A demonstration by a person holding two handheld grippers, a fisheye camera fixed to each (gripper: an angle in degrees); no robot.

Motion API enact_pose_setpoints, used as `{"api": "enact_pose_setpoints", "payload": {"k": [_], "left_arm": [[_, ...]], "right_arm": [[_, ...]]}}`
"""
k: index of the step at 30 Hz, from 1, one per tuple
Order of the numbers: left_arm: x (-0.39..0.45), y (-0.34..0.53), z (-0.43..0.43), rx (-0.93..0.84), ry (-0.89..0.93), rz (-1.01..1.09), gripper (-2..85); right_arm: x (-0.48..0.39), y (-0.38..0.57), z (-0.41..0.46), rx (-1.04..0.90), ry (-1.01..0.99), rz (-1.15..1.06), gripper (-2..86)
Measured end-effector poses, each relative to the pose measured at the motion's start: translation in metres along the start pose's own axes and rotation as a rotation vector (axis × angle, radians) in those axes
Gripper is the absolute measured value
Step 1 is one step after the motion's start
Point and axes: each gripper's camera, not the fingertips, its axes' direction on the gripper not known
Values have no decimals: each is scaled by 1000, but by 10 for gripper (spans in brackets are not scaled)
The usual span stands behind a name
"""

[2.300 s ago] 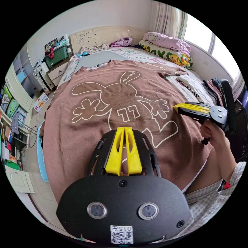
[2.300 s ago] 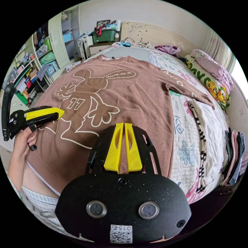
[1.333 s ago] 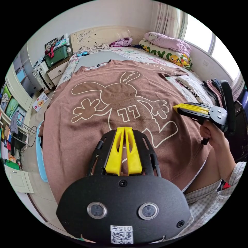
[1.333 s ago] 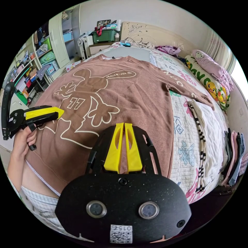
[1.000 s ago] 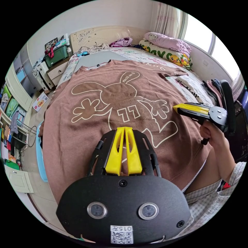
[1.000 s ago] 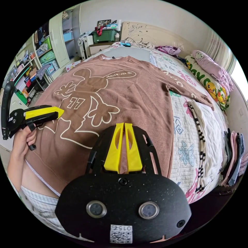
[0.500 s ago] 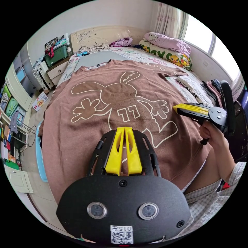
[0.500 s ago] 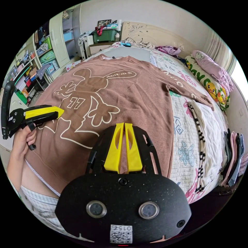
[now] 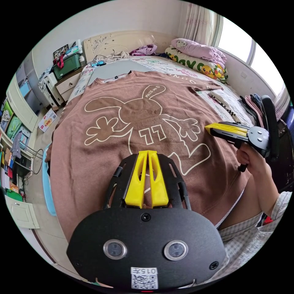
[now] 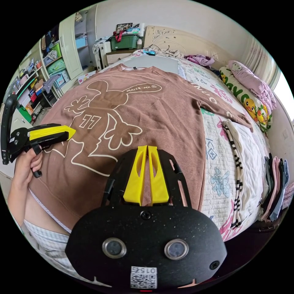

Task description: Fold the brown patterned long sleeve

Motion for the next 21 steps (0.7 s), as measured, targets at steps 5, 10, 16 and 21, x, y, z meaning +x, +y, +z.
{"api": "enact_pose_setpoints", "payload": {"k": [5,10,16,21], "left_arm": [[1,0,0,0,2,-1,-7],[3,0,0,0,-1,1,-7],[4,0,-1,0,1,0,-7],[7,0,-2,0,-2,2,-7]], "right_arm": [[-7,-1,-3,0,-3,2,-1],[-16,-2,-8,0,-5,3,-1],[-29,-3,-12,0,-7,3,-1],[-40,-4,-16,0,-6,3,-1]]}}
